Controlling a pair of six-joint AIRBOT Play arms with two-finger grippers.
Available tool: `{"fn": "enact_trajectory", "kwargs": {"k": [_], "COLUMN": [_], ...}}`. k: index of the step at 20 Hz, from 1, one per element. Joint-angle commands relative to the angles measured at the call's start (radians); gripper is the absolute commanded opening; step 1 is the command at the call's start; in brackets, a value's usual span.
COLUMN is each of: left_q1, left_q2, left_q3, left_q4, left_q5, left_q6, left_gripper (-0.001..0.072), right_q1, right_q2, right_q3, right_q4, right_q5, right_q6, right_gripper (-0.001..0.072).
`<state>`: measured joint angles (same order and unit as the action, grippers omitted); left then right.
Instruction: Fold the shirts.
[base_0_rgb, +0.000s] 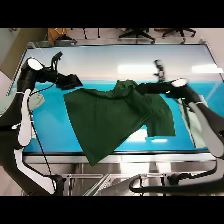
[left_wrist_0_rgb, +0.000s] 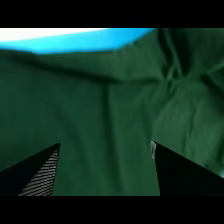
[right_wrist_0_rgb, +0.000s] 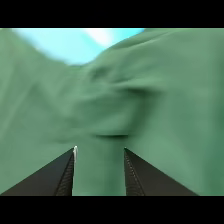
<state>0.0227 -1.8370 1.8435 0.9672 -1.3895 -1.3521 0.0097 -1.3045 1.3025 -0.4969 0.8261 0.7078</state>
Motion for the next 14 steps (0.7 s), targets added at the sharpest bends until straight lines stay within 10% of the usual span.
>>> {"fn": "enact_trajectory", "kwargs": {"k": [1,14], "left_q1": [0.027,-0.124], "left_q2": [0.097,0.676], "left_q3": [-0.143,-1.149], "left_q4": [0.003,0.122], "left_q5": [-0.185,0.037], "left_q6": [-0.101,-0.291], "left_gripper": [0.0638,0.064], "right_q1": [-0.213,-0.464], "right_q2": [0.067,-0.1], "right_q3": [0.006,0.006], "right_q4": [-0.169,-0.208], "right_q5": [0.112,0.341], "right_q6": [0.197,0.205], "right_gripper": [0.0368,0.0372]}}
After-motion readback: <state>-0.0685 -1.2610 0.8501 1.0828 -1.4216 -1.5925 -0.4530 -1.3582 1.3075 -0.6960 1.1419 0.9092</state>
